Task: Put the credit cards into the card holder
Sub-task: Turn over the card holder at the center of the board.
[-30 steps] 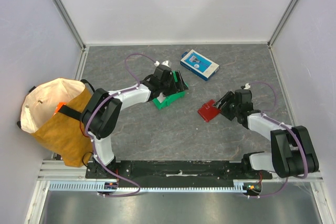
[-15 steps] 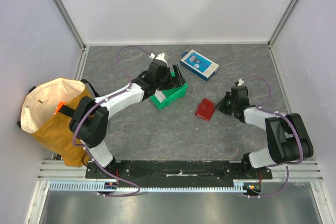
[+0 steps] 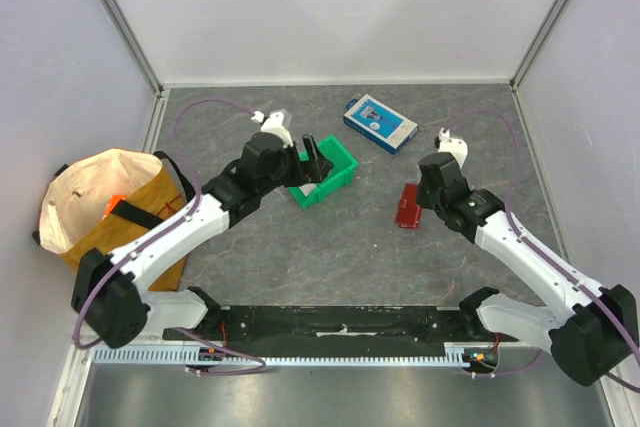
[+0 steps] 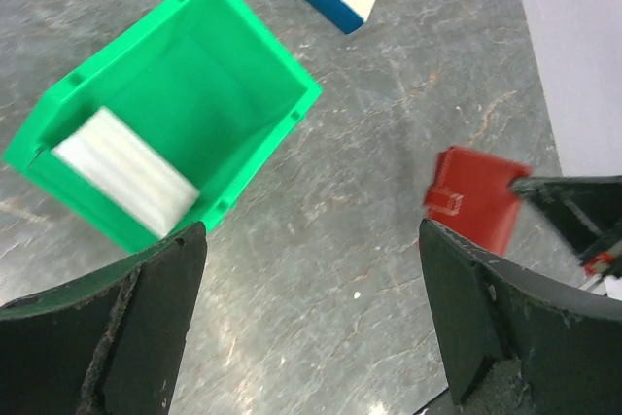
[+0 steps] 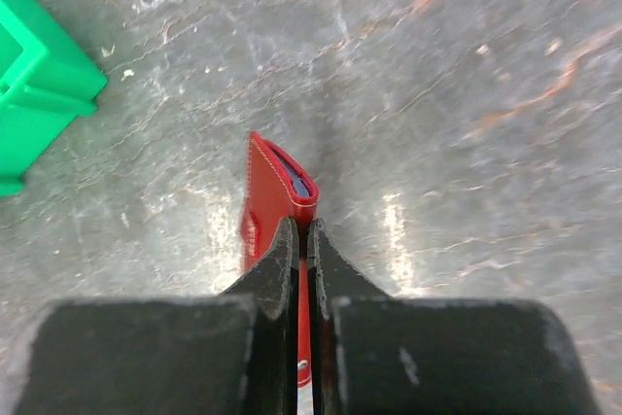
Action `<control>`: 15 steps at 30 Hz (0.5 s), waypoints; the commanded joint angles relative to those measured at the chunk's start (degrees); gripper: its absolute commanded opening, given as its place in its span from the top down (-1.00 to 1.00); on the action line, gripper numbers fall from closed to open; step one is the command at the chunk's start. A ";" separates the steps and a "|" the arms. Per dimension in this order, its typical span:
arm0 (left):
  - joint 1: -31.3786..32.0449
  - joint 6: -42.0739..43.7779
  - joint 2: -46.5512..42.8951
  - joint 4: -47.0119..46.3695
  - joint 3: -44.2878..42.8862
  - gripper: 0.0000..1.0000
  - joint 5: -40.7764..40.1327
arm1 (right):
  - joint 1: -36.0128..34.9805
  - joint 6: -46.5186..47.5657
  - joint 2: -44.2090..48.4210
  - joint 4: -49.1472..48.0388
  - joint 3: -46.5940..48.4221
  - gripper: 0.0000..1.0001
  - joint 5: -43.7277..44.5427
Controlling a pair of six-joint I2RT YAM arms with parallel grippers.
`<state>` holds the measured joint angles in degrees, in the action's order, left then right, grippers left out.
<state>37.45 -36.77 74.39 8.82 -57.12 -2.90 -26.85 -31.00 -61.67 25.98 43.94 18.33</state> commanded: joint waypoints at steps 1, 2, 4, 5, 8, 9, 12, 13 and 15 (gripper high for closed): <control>0.08 0.48 -6.61 3.48 4.99 -0.91 -4.83 | -8.11 4.28 -3.09 19.16 10.17 1.00 24.71; 0.08 0.13 -7.76 4.36 6.22 -0.90 -6.14 | -10.30 4.37 -5.02 20.94 11.59 1.00 26.04; 0.25 -0.23 -10.13 5.41 7.90 -0.91 -8.61 | -15.66 3.32 -9.06 23.41 13.27 1.00 28.77; 0.08 -0.49 -11.10 6.64 8.34 -0.91 -10.27 | -18.65 1.75 -11.78 24.90 14.14 1.00 31.13; -0.10 -1.45 -13.56 12.43 8.17 -0.93 -15.72 | -28.67 -5.10 -20.74 30.17 17.30 1.00 36.24; -0.27 -2.42 -14.44 14.19 8.17 -0.94 -17.30 | -31.65 -7.29 -23.73 31.06 18.10 1.00 36.51; -1.50 -5.66 -18.30 18.94 9.04 -0.96 -21.53 | -38.78 -13.80 -32.70 32.29 21.52 1.00 36.52; -2.55 -6.46 -20.58 20.17 9.66 -0.97 -21.97 | -40.89 -15.39 -34.90 32.21 22.75 1.00 35.82; -4.83 -8.22 -25.15 22.46 10.89 -0.98 -22.33 | -44.59 -18.03 -39.03 31.07 24.95 1.00 33.80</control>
<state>35.92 -39.46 57.21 24.43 -47.83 -18.55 -65.67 -39.20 -95.66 53.58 63.75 50.11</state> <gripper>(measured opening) 0.983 0.017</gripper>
